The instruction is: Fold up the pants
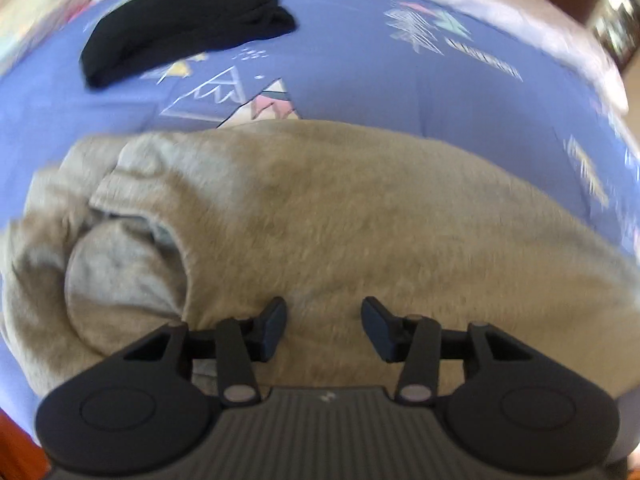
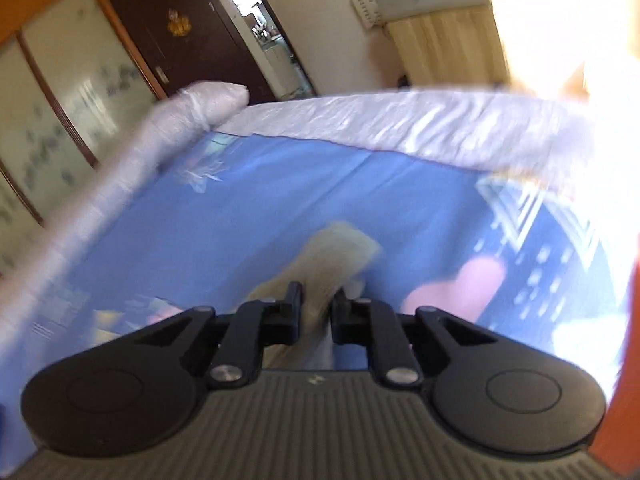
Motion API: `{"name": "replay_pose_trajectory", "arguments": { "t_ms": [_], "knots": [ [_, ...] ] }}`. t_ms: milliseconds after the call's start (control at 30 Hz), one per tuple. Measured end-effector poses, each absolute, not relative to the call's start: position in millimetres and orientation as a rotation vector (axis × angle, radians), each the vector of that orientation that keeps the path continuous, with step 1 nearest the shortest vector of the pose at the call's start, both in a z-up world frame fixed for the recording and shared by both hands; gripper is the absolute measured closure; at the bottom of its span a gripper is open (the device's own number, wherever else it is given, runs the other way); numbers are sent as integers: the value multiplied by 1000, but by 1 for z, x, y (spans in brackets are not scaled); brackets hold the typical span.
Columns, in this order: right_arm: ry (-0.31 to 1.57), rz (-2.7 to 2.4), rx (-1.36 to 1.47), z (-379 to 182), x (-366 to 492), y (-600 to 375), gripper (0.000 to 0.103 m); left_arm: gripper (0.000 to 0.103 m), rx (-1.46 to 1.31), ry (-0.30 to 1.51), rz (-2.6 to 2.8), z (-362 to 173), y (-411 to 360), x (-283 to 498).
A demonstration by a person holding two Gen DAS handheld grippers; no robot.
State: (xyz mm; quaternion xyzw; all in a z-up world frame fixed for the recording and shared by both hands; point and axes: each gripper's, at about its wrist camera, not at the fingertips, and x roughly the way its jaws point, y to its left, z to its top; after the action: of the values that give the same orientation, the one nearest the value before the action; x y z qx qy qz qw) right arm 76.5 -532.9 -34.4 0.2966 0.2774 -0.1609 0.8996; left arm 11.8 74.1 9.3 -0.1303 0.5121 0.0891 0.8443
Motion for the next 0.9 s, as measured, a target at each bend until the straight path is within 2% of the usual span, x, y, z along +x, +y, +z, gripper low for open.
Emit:
{"name": "replay_pose_trajectory", "arguments": {
  "t_ms": [33,133,233,467,533,567,667,900],
  "knots": [
    [566,-321,697,-40,73,-543,69,57,-270,1084,186,11,73,10],
    [501,-227,983,-51,48,-574,64,56,-367,1063,147,25,82,-2],
    [467,-142,1070,-53,25,-581,54,52,-402,1017,128,43,85,-15],
    [551,-121,943,-52,58,-560,54,52,-390,1035,98,43,69,-1],
    [584,-135,878,-52,76,-550,57,52,-382,1046,91,40,65,2],
    [594,-151,846,-50,80,-546,68,52,-375,1049,93,40,64,1],
    [621,-188,788,-48,82,-537,79,53,-326,1066,123,36,61,2],
    [561,-227,716,-23,72,-518,82,53,-183,1088,226,26,58,3]
  ]
}}
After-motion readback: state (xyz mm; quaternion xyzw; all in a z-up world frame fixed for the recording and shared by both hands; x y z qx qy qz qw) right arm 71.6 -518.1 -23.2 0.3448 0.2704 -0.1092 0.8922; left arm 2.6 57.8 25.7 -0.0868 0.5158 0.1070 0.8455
